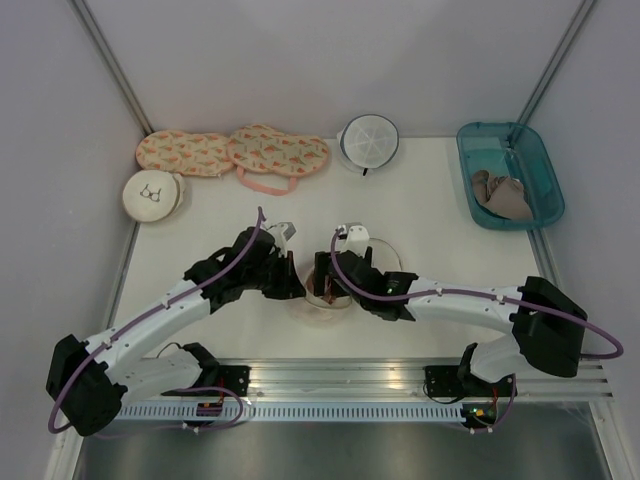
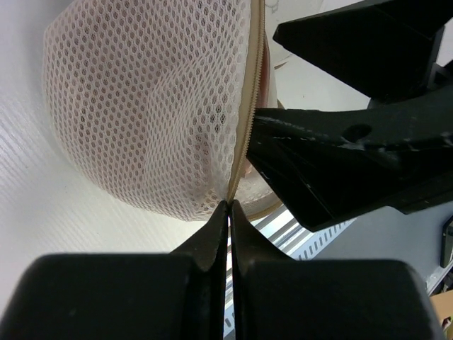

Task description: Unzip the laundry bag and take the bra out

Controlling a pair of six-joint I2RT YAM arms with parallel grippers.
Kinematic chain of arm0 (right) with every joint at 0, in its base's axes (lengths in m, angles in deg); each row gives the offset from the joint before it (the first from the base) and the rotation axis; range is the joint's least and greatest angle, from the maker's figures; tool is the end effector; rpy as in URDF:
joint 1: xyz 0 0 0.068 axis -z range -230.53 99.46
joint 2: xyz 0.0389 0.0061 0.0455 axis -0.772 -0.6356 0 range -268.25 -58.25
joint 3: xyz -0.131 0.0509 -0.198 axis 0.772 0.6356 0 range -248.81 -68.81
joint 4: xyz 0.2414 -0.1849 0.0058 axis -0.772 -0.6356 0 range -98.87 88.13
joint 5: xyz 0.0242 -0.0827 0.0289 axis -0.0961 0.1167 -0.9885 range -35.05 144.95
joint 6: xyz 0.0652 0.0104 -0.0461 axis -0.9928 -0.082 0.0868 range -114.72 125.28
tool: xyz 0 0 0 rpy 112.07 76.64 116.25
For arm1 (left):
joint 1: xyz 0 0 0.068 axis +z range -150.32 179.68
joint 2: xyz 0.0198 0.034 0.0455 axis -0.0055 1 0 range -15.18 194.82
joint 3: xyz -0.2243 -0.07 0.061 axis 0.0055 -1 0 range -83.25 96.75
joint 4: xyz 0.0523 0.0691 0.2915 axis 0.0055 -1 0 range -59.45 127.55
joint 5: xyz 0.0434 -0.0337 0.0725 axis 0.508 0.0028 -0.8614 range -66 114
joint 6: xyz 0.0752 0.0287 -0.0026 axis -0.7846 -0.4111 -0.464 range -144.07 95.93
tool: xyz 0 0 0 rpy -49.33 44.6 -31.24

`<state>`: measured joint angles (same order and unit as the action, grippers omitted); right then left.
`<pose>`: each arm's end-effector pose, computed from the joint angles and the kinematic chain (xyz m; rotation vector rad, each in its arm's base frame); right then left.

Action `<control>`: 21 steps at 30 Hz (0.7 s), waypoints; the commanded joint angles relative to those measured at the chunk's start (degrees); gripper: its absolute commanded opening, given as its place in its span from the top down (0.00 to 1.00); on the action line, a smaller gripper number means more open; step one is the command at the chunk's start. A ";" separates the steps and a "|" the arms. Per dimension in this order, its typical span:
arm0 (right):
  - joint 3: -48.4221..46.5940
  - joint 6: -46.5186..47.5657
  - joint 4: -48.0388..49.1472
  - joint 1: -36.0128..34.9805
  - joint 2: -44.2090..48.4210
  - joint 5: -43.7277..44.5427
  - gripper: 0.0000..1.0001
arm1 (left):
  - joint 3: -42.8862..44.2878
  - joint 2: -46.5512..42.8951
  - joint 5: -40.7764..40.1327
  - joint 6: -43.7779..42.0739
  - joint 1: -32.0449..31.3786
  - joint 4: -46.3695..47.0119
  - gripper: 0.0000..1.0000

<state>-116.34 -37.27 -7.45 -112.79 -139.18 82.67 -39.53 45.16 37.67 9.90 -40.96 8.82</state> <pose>0.1980 0.3070 0.1486 -0.1208 2.2017 0.4982 0.2165 -0.2076 0.1896 0.2707 2.5109 -0.8683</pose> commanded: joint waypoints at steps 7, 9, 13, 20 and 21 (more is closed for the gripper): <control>-4.59 0.18 1.10 0.21 -5.38 -3.64 0.34 | -1.18 -2.77 -1.45 0.74 -0.31 1.31 0.98; -4.33 0.36 1.45 0.30 -5.12 -4.43 0.59 | -1.45 -2.68 -1.63 0.83 -0.31 1.48 0.98; -4.85 0.88 0.31 0.30 -3.37 -5.49 1.00 | -1.98 -2.50 -1.63 1.18 -0.31 1.92 0.98; -6.26 4.74 -2.93 -1.28 6.64 -6.90 1.00 | -2.50 -1.89 -2.51 1.62 -0.31 2.71 0.98; -6.52 5.10 -3.81 -1.72 9.53 -6.72 1.00 | -2.50 -1.71 -2.60 1.71 -0.31 2.72 0.98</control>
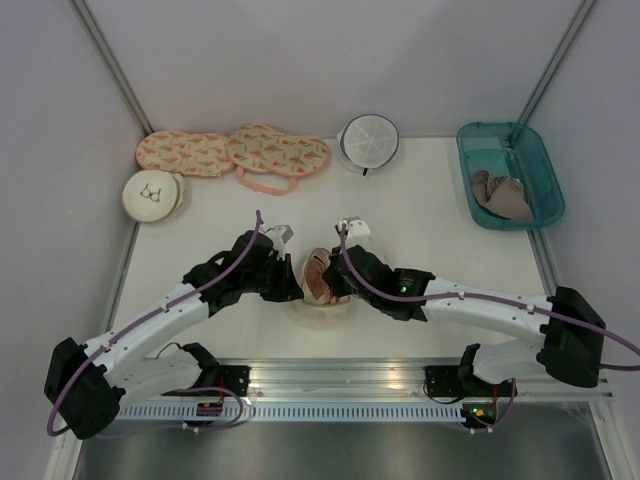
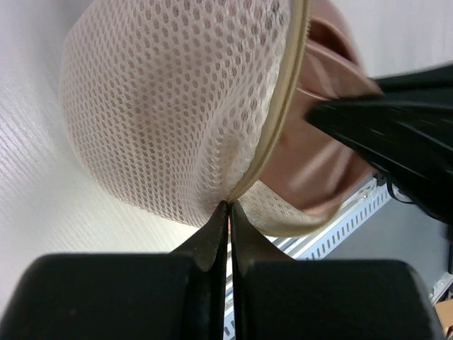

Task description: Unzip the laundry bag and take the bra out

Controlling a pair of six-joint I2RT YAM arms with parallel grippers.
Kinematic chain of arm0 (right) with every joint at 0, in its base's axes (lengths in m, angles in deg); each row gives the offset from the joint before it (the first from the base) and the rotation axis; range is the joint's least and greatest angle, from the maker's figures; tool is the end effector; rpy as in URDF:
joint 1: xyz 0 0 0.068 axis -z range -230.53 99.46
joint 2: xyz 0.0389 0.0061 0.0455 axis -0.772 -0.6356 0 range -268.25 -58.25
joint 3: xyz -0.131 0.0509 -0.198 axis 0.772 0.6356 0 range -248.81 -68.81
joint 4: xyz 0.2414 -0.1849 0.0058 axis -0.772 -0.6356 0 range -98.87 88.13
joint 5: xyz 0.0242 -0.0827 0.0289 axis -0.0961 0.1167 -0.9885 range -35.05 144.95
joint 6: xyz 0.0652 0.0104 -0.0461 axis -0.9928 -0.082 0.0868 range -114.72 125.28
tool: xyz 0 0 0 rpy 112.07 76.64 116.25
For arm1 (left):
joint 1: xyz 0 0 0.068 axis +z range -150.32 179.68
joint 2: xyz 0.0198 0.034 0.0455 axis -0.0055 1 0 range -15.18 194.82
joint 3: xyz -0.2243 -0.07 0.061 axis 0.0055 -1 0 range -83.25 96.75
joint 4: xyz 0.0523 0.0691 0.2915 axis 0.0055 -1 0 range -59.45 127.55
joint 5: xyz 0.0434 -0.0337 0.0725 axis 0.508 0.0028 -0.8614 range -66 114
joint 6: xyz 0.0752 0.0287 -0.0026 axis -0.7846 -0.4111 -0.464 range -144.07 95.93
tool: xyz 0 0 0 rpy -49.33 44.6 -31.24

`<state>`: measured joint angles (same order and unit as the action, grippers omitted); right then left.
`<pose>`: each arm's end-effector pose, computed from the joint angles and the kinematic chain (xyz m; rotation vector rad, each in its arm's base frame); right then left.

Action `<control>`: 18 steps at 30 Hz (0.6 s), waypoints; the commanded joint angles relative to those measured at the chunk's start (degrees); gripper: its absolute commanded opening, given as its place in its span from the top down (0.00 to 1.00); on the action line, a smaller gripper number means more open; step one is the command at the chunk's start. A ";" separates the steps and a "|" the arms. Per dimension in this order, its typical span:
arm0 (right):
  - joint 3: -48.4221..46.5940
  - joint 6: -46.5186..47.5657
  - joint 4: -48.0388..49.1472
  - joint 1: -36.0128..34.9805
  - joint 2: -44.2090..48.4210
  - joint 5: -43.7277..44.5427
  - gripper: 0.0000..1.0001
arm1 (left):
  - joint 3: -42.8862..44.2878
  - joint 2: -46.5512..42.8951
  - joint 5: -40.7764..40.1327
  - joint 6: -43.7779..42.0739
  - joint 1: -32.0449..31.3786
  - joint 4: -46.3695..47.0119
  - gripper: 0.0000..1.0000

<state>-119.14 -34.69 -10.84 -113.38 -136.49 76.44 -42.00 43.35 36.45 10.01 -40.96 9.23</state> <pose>0.1906 0.3158 0.1755 -0.2337 2.2163 0.6041 0.2123 -0.2020 0.1818 0.2564 2.5114 -0.8432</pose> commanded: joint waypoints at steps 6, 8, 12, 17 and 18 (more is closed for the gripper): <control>-2.85 3.49 -1.14 -1.57 17.50 -3.37 1.00 | 0.05 1.33 -1.55 2.12 -0.31 3.00 0.98; -3.89 4.02 -2.01 -1.40 18.82 -4.71 1.00 | 0.05 1.51 -1.55 2.21 -0.31 3.09 0.98; -3.47 3.49 -5.61 -1.40 22.68 2.47 0.99 | -0.03 1.60 -1.02 2.48 -0.31 3.36 0.98; -7.05 4.10 -15.78 -1.49 23.84 24.15 0.99 | -1.26 0.02 -0.76 2.83 -0.31 3.35 0.98; -8.28 4.45 -17.20 -1.49 23.22 26.64 0.99 | -1.53 -0.25 -0.67 3.00 -0.31 3.44 0.98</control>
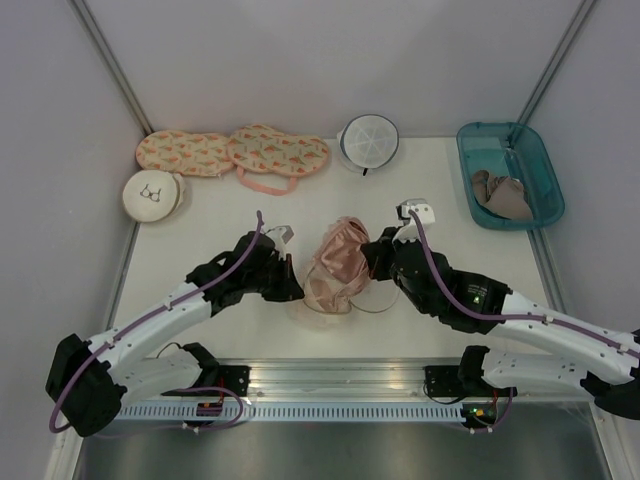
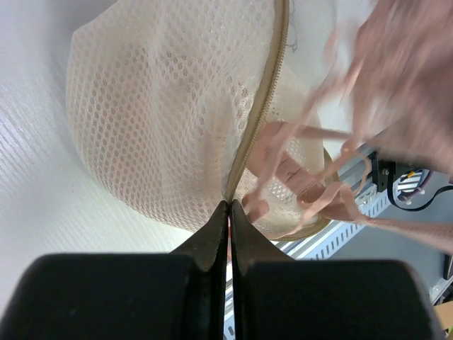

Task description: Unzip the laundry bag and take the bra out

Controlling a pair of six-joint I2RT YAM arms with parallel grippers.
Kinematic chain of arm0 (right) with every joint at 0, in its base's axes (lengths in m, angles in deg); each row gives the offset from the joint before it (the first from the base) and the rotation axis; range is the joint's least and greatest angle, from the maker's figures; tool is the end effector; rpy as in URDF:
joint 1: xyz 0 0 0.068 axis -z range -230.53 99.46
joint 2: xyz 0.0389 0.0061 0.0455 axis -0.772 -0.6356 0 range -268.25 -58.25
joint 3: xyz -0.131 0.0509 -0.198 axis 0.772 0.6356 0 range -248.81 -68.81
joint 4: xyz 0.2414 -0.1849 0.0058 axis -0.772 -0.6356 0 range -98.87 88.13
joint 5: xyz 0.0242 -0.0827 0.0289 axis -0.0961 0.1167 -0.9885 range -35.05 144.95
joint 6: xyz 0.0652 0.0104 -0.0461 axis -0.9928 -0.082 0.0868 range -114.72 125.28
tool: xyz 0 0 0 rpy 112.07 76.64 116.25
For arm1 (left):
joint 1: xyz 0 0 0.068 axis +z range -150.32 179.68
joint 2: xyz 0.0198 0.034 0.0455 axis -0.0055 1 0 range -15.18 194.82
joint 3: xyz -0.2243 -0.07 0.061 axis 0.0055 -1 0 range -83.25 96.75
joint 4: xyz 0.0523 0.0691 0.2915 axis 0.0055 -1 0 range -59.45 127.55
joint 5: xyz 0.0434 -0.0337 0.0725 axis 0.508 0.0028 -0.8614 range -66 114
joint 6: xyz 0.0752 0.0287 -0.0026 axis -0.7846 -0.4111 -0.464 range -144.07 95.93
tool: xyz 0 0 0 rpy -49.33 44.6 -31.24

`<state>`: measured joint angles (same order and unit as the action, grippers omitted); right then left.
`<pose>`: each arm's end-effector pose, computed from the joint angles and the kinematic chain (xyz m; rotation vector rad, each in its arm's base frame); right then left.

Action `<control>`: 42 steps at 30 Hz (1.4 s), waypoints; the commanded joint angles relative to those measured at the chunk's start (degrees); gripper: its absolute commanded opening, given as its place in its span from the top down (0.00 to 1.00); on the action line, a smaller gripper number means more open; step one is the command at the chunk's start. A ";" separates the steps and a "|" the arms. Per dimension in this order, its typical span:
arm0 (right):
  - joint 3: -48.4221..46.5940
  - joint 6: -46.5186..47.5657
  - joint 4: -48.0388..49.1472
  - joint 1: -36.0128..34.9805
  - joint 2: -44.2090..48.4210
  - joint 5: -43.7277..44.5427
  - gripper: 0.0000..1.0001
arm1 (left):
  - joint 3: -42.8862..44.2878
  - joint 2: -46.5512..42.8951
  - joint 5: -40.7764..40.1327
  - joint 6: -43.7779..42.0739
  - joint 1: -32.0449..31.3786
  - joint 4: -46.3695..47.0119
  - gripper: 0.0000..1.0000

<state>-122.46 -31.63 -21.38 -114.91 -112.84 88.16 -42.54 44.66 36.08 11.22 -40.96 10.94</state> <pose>0.1641 0.2540 0.3124 -0.0682 1.9193 0.6539 0.2151 -0.2038 0.1747 0.2266 2.5193 -0.8431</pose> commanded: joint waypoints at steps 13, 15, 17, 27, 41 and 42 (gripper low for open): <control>-19.03 18.70 -6.07 10.83 -8.34 31.41 1.00 | -5.37 -10.08 2.69 3.91 -0.31 1.30 0.98; -20.26 20.12 -4.84 18.47 -9.74 28.33 1.00 | -5.64 -11.31 2.95 4.26 -0.31 0.77 0.98; -21.85 20.12 -3.97 27.58 -11.84 22.44 0.99 | -5.82 -13.07 3.22 4.61 -0.31 0.33 0.98; -33.89 19.68 1.39 58.57 -27.58 3.88 1.00 | -5.03 -19.05 4.54 5.23 -0.31 -3.09 0.98; -51.19 18.01 4.74 71.32 -51.31 0.72 1.00 | -4.15 -23.44 4.62 7.16 -0.31 -7.57 0.98; -53.47 18.18 4.74 71.93 -53.76 0.71 0.99 | -4.15 -24.49 4.45 7.34 -0.31 -7.93 0.98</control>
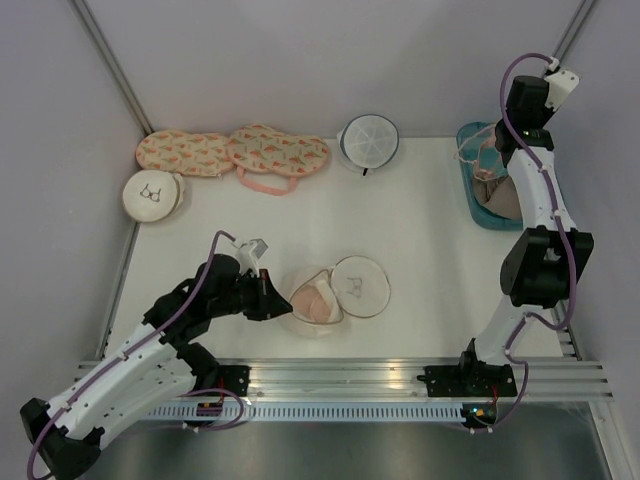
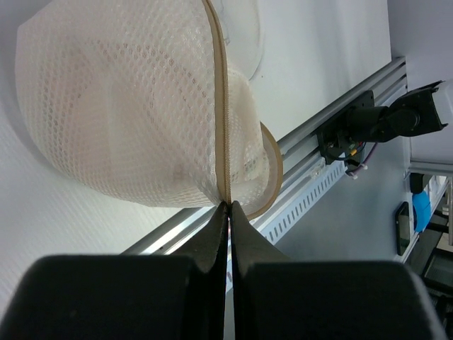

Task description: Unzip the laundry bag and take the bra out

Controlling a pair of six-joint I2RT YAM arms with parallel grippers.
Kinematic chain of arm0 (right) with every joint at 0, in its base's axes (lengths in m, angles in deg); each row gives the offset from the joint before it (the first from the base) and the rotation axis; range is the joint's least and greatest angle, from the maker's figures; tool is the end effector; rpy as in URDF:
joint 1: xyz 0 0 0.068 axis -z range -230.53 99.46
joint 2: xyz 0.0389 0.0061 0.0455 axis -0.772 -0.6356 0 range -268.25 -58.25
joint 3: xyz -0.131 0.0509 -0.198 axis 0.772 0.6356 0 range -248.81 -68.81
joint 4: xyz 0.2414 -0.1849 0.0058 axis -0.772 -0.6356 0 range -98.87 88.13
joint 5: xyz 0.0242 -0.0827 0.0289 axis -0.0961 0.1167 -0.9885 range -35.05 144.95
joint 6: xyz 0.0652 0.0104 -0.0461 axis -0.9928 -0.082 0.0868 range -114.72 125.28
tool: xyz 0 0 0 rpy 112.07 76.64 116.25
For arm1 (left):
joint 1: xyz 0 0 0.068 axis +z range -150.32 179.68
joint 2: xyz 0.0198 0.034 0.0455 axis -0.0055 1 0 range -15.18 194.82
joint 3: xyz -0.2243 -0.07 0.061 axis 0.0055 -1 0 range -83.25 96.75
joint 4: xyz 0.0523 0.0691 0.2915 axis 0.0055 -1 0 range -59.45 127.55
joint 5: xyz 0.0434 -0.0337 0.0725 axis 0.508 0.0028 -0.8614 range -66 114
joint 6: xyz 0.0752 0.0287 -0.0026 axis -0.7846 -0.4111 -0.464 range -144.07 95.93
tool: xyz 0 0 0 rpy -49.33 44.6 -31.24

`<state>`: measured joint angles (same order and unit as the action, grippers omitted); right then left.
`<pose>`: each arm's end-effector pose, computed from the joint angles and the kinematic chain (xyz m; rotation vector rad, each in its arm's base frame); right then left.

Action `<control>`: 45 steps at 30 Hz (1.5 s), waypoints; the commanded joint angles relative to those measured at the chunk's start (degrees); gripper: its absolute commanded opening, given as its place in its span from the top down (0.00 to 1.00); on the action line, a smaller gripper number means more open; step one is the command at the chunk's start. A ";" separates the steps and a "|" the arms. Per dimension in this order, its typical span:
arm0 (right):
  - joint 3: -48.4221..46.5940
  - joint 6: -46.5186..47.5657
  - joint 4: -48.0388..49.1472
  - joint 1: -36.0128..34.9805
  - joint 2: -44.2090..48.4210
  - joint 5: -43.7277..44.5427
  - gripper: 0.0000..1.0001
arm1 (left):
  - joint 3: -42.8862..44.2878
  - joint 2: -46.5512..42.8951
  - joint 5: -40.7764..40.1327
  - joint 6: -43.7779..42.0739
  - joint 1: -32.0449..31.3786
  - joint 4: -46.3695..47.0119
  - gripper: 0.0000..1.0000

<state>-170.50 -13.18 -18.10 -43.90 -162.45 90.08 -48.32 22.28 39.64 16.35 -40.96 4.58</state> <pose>0.4856 -0.0967 0.3444 0.7954 1.6804 -0.4371 0.1718 -0.1722 0.2204 0.1728 2.3777 -1.0442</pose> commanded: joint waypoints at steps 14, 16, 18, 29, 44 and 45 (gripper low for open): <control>-2.78 -1.58 2.24 3.12 -10.18 -5.15 0.02 | 2.50 -3.88 -0.70 2.82 -0.31 -3.85 0.98; 0.95 -2.19 5.50 2.60 -6.30 -6.65 0.02 | 2.24 -4.05 -0.87 2.64 -0.31 -3.85 0.98; 4.91 -2.46 5.51 1.11 -0.58 -10.94 0.02 | 2.15 -4.32 -1.13 2.64 -0.31 -3.85 0.98; 41.34 -11.83 3.31 -33.04 29.55 -6.31 0.02 | 1.89 -5.90 -5.88 2.47 -0.31 -3.42 0.98; 73.82 -39.55 3.47 -67.70 45.22 1.78 0.02 | -1.98 -5.90 -9.31 3.52 -0.31 -2.45 0.98; 74.52 -39.38 4.27 -68.33 46.19 0.65 0.02 | -2.59 -5.64 -9.05 3.61 -0.31 -2.27 0.98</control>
<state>-97.74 -45.92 -17.29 -109.80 -119.50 89.08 -49.54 16.44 31.64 18.12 -40.96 0.62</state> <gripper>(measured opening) 0.979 0.023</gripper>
